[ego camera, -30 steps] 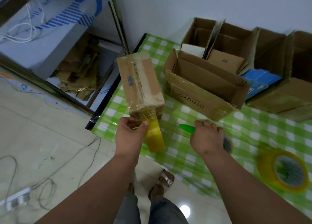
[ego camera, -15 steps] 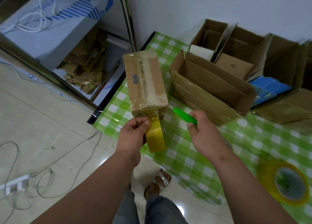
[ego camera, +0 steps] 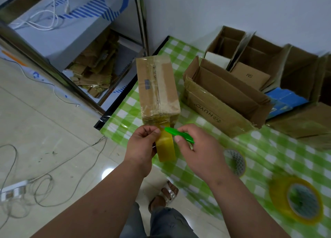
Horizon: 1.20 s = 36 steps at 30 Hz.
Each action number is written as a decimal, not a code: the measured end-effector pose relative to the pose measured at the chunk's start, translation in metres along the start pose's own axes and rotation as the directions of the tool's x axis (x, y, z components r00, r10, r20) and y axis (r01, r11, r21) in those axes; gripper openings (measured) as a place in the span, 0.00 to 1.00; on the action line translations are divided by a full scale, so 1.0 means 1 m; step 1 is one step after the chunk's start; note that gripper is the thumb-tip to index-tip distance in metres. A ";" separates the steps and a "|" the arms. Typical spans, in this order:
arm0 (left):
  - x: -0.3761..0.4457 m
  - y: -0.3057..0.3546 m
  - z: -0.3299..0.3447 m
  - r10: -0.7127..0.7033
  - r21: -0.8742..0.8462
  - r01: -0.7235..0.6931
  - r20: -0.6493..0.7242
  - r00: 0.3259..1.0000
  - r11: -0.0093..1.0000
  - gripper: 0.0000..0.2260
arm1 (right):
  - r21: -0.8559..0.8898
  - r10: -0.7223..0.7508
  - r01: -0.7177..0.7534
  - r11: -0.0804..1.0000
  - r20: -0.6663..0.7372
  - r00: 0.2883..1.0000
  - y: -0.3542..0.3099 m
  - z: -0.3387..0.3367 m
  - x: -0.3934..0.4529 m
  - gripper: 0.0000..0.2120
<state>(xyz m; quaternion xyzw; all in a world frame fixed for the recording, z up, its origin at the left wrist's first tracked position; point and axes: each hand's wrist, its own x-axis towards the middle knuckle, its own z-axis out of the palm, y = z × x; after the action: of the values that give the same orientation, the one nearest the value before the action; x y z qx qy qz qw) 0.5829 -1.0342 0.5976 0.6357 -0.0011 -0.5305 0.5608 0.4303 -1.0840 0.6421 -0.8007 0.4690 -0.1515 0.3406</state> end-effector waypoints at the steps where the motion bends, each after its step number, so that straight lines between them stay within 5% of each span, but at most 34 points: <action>1: -0.001 0.000 -0.001 -0.002 -0.011 0.002 0.006 1.000 1.000 0.08 | -0.039 -0.022 0.022 0.999 0.008 1.000 -0.002 0.002 0.003 0.12; 24: 0.004 -0.001 -0.004 -0.035 -0.052 0.036 0.026 0.999 0.998 0.04 | -0.234 -0.114 0.121 0.965 0.042 0.993 -0.011 0.018 0.025 0.08; 31: 0.007 0.000 -0.004 -0.042 -0.047 0.042 0.013 0.999 0.998 0.05 | -0.243 -0.033 0.021 0.970 -0.045 0.998 0.011 0.003 0.022 0.07; 36: 0.005 0.000 -0.004 -0.060 -0.034 0.061 0.024 0.998 0.998 0.06 | -0.178 0.162 -0.184 0.967 -0.134 0.978 0.039 -0.004 0.014 0.10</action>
<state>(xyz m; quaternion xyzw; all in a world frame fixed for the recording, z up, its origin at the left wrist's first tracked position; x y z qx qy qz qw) 0.5876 -1.0343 0.5936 0.6195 0.0209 -0.5546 0.5552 0.4103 -1.1103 0.6169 -0.7750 0.5689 -0.1230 0.2462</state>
